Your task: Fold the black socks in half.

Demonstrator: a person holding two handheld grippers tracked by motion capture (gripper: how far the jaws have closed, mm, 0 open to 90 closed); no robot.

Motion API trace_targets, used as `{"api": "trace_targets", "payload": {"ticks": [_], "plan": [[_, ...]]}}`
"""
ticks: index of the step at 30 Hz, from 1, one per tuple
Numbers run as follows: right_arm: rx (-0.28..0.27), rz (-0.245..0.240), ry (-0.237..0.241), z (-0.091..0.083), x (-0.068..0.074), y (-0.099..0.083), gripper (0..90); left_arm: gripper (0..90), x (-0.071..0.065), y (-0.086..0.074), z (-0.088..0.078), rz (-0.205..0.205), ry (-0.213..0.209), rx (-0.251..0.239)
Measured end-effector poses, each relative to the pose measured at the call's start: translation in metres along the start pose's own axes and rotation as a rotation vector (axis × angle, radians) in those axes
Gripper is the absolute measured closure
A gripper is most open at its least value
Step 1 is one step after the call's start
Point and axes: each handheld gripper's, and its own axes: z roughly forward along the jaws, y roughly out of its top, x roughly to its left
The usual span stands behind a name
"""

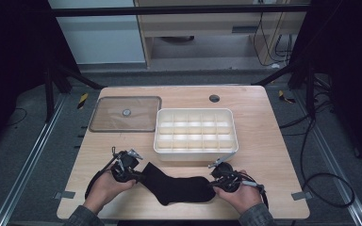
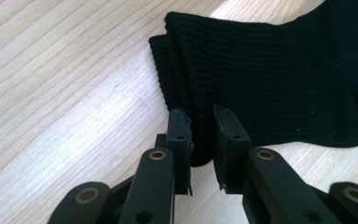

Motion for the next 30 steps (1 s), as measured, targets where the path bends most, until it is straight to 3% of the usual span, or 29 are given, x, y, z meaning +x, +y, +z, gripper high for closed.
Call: {"api": "trace_targets", "payload": {"ticks": [2, 10, 13, 18, 30], "plan": [[-0.013, 0.002, -0.012, -0.001, 0.001, 0.001, 69.5, 77.3, 0.001, -0.001, -0.002, 0.0, -0.002, -0.003], [-0.024, 0.002, -0.007, -0.002, 0.004, 0.002, 61.2, 77.3, 0.004, -0.005, -0.011, -0.004, 0.0, -0.017], [-0.018, -0.01, -0.001, 0.002, 0.007, 0.003, 64.4, 77.2, 0.004, -0.007, -0.014, -0.01, -0.005, -0.029], [-0.001, -0.014, 0.022, 0.006, 0.01, 0.005, 84.5, 77.2, 0.006, -0.01, -0.016, -0.008, -0.006, -0.027], [0.004, -0.012, 0.027, 0.006, 0.009, 0.004, 86.6, 77.0, 0.007, -0.011, -0.017, -0.007, -0.011, -0.032]]}}
